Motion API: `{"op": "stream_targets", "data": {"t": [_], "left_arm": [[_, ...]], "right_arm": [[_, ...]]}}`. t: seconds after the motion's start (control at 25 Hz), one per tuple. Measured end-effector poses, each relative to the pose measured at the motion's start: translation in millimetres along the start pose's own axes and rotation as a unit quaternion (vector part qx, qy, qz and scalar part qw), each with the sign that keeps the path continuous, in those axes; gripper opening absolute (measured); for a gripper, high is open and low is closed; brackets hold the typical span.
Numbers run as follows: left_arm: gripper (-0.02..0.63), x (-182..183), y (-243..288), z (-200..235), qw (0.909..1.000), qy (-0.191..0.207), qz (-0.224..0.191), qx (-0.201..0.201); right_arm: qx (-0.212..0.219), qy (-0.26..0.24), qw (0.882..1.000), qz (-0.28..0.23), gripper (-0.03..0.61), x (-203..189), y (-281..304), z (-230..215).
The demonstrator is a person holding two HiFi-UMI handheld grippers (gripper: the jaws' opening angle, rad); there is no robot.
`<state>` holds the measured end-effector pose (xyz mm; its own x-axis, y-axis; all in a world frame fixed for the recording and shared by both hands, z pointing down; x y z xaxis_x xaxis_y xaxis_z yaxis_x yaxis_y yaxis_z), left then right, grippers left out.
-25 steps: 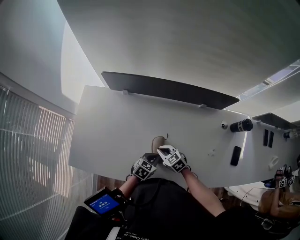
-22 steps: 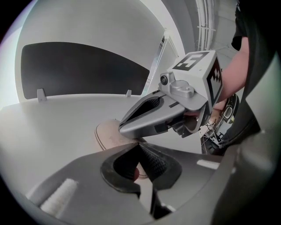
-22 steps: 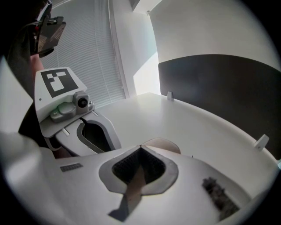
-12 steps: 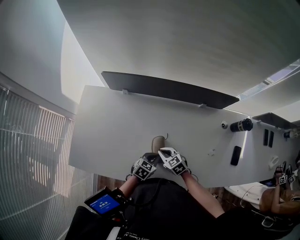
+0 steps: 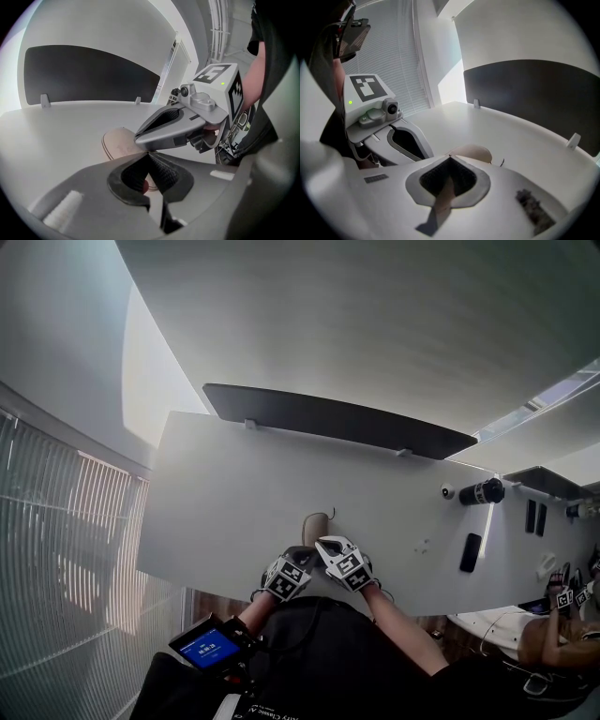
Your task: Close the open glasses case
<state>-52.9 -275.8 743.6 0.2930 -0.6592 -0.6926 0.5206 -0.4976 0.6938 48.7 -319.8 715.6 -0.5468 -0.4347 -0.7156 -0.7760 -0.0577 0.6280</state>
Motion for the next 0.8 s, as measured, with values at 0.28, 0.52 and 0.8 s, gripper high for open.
{"op": "stream_targets", "data": {"t": [0.28, 0.52, 0.8], "left_arm": [[0.008, 1.2, 0.5, 0.9, 1.0, 0.0, -0.01, -0.001], [0.008, 0.4, -0.8, 2.4, 1.0, -0.003, -0.001, 0.0], [0.008, 2.9, -2.3, 0.4, 1.0, 0.006, 0.001, 0.004]], "right_arm": [[0.001, 0.006, 1.0, -0.004, -0.002, -1.1, -0.5, 0.0], [-0.003, 0.005, 1.0, -0.002, -0.002, -0.3, 1.2, 0.0], [0.0, 0.012, 1.0, 0.005, -0.002, 2.4, 0.0, 0.2]]}}
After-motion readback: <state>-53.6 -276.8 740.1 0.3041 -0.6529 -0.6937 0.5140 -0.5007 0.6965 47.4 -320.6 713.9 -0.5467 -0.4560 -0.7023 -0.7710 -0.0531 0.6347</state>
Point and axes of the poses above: the fingertips, and each gripper's own axes: y forward along the fingers, z to its left, x out of its top, the point moved 9 cm from there along -y, backward along the fingers, and after that the axes turned 12 degrees about x, right-handed, at the moved point
